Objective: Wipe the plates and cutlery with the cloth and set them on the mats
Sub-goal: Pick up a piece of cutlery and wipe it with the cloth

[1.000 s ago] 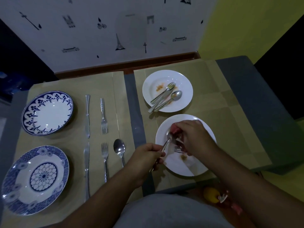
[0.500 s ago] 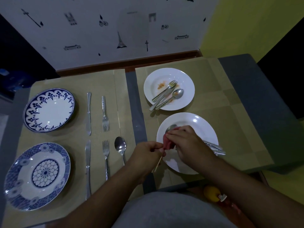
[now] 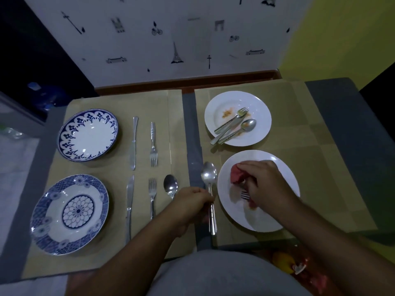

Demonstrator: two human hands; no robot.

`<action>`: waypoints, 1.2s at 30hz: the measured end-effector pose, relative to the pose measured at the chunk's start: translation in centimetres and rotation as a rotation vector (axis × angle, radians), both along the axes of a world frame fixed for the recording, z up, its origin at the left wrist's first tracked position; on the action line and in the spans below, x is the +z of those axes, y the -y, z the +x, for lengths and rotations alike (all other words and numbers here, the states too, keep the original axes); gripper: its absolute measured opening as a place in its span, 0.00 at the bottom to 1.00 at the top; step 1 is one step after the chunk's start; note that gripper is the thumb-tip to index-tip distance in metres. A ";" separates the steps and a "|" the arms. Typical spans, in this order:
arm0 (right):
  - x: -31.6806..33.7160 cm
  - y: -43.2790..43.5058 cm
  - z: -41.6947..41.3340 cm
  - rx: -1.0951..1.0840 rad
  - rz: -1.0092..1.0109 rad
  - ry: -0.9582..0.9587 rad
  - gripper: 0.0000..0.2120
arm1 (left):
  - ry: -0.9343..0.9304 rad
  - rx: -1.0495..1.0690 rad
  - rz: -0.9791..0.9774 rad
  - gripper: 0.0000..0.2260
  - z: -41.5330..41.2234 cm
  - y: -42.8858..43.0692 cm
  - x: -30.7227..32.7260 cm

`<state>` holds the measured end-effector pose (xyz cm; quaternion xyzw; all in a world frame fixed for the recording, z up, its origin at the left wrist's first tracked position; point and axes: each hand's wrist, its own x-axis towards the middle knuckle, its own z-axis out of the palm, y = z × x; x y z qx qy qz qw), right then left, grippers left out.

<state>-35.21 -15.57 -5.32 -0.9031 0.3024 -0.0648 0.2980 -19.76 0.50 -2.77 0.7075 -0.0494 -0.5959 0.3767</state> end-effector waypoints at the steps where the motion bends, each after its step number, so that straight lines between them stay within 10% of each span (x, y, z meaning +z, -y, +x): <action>1: -0.1 -0.6 0.1 0.011 0.027 0.001 0.17 | -0.003 0.024 -0.007 0.08 0.3 -0.1 0.1; 22: -0.2 -4.0 5.0 0.080 0.069 0.014 0.17 | 0.111 0.356 -0.267 0.07 4.0 -1.3 0.8; 36: 0.5 -5.7 5.9 0.072 0.083 -0.006 0.16 | -0.320 0.644 -0.414 0.13 5.7 -2.2 -0.1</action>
